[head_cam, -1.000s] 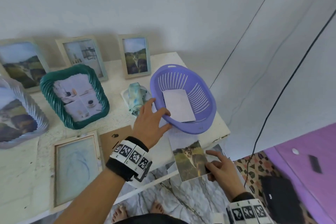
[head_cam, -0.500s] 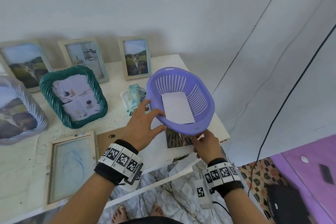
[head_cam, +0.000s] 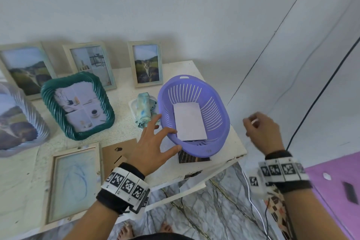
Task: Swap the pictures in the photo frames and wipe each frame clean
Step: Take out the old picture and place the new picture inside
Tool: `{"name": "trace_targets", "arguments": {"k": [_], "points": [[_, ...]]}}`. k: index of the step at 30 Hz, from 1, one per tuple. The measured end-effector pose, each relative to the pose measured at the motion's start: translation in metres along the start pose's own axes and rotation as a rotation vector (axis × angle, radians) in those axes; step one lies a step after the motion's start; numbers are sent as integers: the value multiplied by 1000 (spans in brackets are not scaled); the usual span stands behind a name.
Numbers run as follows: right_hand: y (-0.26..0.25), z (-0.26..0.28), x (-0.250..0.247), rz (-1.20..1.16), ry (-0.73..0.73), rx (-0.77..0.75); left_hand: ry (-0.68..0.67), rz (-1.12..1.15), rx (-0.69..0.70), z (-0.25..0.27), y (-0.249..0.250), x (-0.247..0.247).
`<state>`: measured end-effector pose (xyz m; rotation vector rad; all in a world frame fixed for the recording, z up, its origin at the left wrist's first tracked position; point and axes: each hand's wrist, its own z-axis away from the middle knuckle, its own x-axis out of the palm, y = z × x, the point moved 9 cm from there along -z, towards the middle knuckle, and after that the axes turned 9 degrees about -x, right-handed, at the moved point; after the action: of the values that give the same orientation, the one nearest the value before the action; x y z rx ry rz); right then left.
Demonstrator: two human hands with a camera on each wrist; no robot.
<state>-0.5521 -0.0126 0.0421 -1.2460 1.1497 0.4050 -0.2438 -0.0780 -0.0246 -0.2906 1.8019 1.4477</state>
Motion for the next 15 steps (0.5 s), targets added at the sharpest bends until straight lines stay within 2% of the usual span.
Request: {"name": "trace_targets", "arguments": {"k": [2, 4, 7, 9, 12, 15], "points": [[-39, -26, -19, 55, 7, -114, 4, 7, 3, 0, -2, 0], [-82, -50, -12, 106, -77, -236, 2, -1, 6, 0, -3, 1], [-146, -74, 32, 239, -321, -452, 5, -22, 6, -1, -2, 2], [-172, -83, 78, 381, -502, -527, 3, -29, 9, -1, -1, 2], [-177, -93, 150, 623, -726, -559, 3, -47, 12, -1, 0, 2], [-162, -92, 186, 789, -733, -631, 11, -58, 16, 0, 0, 2]]}}
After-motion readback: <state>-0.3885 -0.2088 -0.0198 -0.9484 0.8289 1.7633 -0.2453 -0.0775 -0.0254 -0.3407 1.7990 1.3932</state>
